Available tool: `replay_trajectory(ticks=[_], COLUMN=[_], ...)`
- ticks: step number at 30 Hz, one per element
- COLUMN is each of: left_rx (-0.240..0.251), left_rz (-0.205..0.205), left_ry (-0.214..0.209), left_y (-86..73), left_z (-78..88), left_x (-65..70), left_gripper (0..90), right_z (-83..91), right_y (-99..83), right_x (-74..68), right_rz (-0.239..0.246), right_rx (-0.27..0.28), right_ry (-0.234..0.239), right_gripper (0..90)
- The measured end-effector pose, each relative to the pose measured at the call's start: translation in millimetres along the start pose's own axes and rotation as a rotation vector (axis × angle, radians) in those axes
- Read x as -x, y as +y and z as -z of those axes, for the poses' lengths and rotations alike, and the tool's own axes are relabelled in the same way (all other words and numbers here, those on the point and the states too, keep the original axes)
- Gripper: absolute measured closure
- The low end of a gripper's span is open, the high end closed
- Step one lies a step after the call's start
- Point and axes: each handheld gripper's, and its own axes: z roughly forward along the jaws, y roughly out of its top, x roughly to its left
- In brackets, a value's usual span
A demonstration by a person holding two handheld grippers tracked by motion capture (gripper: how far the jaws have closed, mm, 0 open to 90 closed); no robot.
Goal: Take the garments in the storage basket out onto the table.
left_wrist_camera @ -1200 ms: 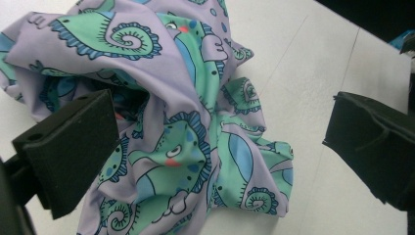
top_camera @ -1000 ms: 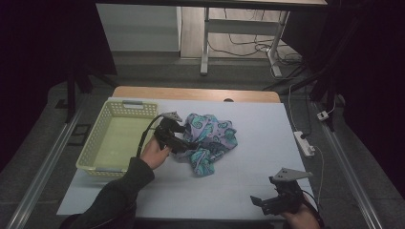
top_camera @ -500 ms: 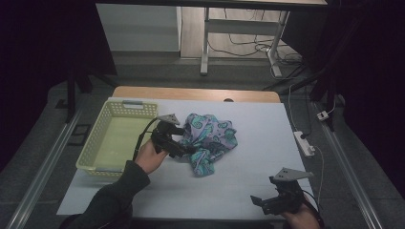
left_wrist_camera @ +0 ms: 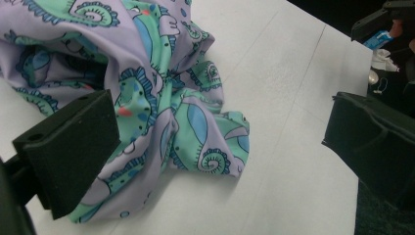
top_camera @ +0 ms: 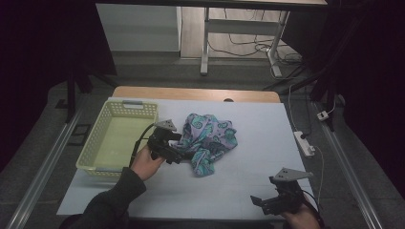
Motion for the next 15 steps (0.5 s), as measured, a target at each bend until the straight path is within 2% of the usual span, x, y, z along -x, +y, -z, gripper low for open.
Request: replay_trajectory(ticks=[6, 15], left_rx=[0.018, 0.043], left_rz=[0.029, 0.042], left_ry=[-0.017, -0.046], left_y=[-6.5, -16.6], left_z=[6.7, 17.1], left_x=[0.2, 0.5], left_gripper=[0.0, 0.1], right_z=[-0.2, -0.4], right_y=[0.0, 0.0], right_x=[-0.2, -0.4], right_rz=[0.0, 0.005], right_rx=[0.001, -0.001], right_ry=[0.0, 0.0], right_gripper=[0.0, 0.0])
